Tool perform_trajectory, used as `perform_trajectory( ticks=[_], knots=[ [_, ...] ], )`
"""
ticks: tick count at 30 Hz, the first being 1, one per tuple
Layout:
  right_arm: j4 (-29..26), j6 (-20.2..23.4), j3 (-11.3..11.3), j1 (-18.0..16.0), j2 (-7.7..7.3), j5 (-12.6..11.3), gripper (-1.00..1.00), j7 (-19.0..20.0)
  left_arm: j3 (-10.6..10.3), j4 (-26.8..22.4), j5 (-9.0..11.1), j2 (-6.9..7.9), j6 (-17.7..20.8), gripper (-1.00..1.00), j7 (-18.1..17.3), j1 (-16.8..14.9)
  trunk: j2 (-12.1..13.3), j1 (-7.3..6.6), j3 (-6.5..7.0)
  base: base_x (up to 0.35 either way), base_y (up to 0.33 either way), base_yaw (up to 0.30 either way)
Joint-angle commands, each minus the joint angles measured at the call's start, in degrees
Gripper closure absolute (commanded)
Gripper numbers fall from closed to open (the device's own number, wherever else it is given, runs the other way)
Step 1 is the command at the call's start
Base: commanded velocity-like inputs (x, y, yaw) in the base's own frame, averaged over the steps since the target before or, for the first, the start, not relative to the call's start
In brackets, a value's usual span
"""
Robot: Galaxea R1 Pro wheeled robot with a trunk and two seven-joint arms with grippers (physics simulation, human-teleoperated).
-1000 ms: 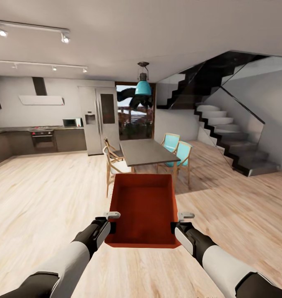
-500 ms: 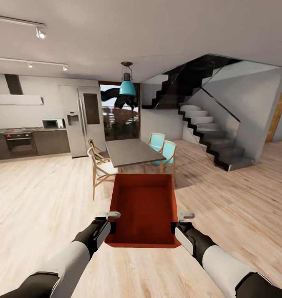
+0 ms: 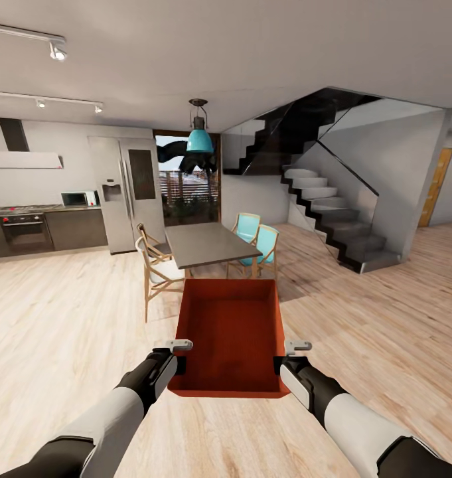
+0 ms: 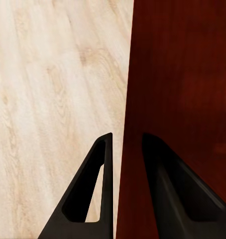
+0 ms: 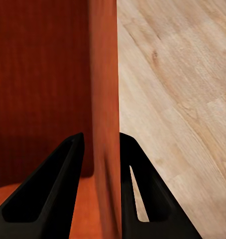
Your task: Move the two storage containers from the living room to the garage. In the garage, place one container on the floor and stack the other container on top of it (either order is fine).
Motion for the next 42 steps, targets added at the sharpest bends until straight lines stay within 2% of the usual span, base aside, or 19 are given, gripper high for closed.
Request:
perform_trajectory(
  ticks=[1, 13, 42],
  knots=[
    [-0.2, 0.5, -0.6, -0.1, -0.07, 1.4, 1.00, -0.6, -0.3, -0.1, -1.7, 0.05, 0.7, 1.00, 1.3, 0.0, -0.1, 0.02, -0.11, 0.000, 0.000, 0.000],
    [-0.2, 0.5, -0.6, -0.1, -0.12, 1.4, 1.00, -0.5, -0.3, -0.1, -1.7, 0.02, 0.7, 1.00, 1.2, 0.0, -0.1, 0.02, -0.11, 0.000, 0.000, -0.033],
    [-0.2, 0.5, -0.7, -0.1, -0.16, 1.4, 1.00, -0.6, -0.3, -0.1, -1.7, 0.06, 0.7, 1.00, 1.2, 0.0, -0.1, 0.02, -0.11, 0.000, 0.000, -0.288]
  ],
)
